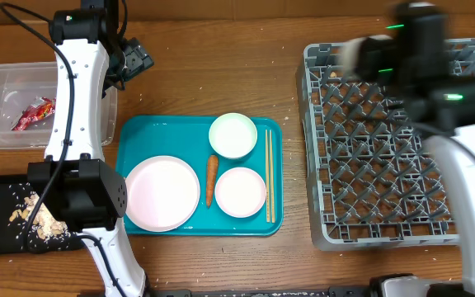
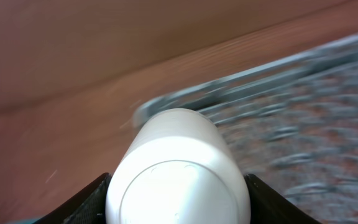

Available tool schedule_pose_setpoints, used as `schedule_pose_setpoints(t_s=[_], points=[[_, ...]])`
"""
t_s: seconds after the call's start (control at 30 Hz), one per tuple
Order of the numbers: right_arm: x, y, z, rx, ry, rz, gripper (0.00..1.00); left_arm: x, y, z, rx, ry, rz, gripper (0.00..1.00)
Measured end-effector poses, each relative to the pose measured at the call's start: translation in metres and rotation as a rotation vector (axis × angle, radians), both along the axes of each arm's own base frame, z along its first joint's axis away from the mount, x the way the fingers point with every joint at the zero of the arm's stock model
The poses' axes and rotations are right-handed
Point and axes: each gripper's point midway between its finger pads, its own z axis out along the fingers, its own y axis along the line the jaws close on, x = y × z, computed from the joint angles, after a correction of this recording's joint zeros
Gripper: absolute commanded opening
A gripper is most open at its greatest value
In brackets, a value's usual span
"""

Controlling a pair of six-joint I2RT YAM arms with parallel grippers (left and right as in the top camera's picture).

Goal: Sort waste into correct bins and load items into the dishwasher
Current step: 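Lift the white cup and place it upside down in the rack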

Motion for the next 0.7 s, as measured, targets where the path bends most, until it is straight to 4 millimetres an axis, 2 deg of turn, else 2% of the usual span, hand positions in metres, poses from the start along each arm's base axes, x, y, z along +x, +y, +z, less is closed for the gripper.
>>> schedule_pose_setpoints(t_s=[0.07, 0.17, 0.3, 0.43, 0.47, 0.57, 0.63, 0.7], points=[[-0.001, -0.049, -0.002, -0.017, 0.007, -0.108, 0.53, 0.0, 0.0, 0.0, 0.0, 0.0, 0.0, 1.0], [-0.003, -0.11, -0.016, -0.029, 0.05, -0.244, 0.54, 0.0, 0.0, 0.0, 0.0, 0.0, 0.0, 1.0], [-0.004, -0.165, -0.05, -0.027, 0.134, -0.361, 0.54, 0.0, 0.0, 0.0, 0.0, 0.0, 0.0, 1.0], [0.004, -0.19, -0.092, -0.018, 0.23, -0.393, 0.56, 0.0, 0.0, 0.0, 0.0, 0.0, 0.0, 1.0], [0.007, -0.192, -0.104, -0.014, 0.257, -0.39, 0.63, 0.0, 0.0, 0.0, 0.0, 0.0, 0.0, 1.0], [0.013, -0.192, -0.136, 0.0, 0.333, -0.371, 0.97, 0.0, 0.0, 0.0, 0.0, 0.0, 0.0, 1.0], [0.015, -0.19, -0.151, 0.009, 0.372, -0.353, 1.0, 0.0, 0.0, 0.0, 0.0, 0.0, 0.0, 1.0], [0.014, -0.187, -0.157, 0.023, 0.39, -0.342, 1.0, 0.0, 0.0, 0.0, 0.0, 0.0, 0.0, 1.0]])
